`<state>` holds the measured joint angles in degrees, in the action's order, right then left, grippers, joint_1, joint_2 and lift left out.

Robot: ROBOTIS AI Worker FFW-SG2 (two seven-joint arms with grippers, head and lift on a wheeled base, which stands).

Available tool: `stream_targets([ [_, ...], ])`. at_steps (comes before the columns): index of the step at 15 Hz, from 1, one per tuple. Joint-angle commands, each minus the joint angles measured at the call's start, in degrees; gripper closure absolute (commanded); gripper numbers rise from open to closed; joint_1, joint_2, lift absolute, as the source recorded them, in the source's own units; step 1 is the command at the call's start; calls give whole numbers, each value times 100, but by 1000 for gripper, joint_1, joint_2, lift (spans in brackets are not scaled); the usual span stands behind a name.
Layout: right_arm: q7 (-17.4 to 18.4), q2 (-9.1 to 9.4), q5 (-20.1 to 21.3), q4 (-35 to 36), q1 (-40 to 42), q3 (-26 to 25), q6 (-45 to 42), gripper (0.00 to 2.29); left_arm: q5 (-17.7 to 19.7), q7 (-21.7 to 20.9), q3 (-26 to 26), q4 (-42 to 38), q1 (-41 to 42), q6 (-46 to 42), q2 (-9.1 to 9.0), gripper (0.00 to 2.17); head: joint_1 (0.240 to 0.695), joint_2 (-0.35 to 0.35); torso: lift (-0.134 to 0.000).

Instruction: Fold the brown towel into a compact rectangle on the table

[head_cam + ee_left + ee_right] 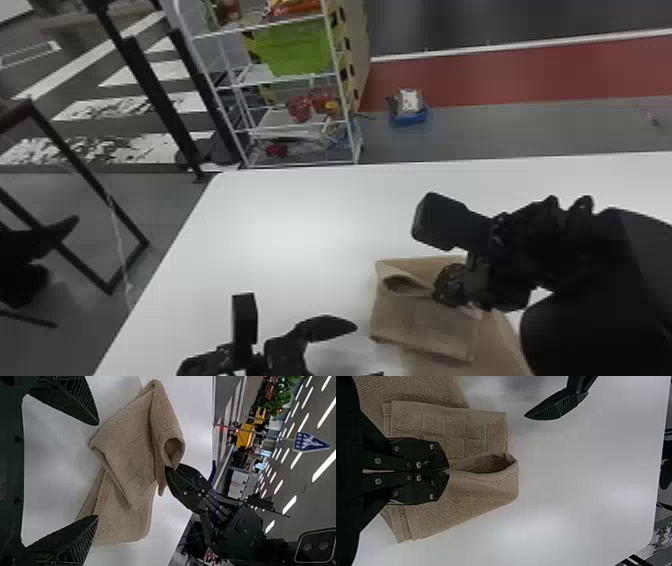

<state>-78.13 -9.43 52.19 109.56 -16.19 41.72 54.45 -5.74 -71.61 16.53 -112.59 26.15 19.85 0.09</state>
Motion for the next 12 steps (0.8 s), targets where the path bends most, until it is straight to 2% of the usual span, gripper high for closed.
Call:
stream_targets([
  [1,-19,-50,-8,57,54,-6,0,1352,-50,-11,-256,0,13,33,-24,46,695,291,-123],
  [5,-19,-76,-8,145,98,-32,0,1352,-270,24,-581,-27,-13,68,-24,53,695,243,-123],
  [12,-19,-331,-113,558,195,-32,-17,1352,-384,68,-871,-71,-84,297,-24,53,695,190,-123],
])
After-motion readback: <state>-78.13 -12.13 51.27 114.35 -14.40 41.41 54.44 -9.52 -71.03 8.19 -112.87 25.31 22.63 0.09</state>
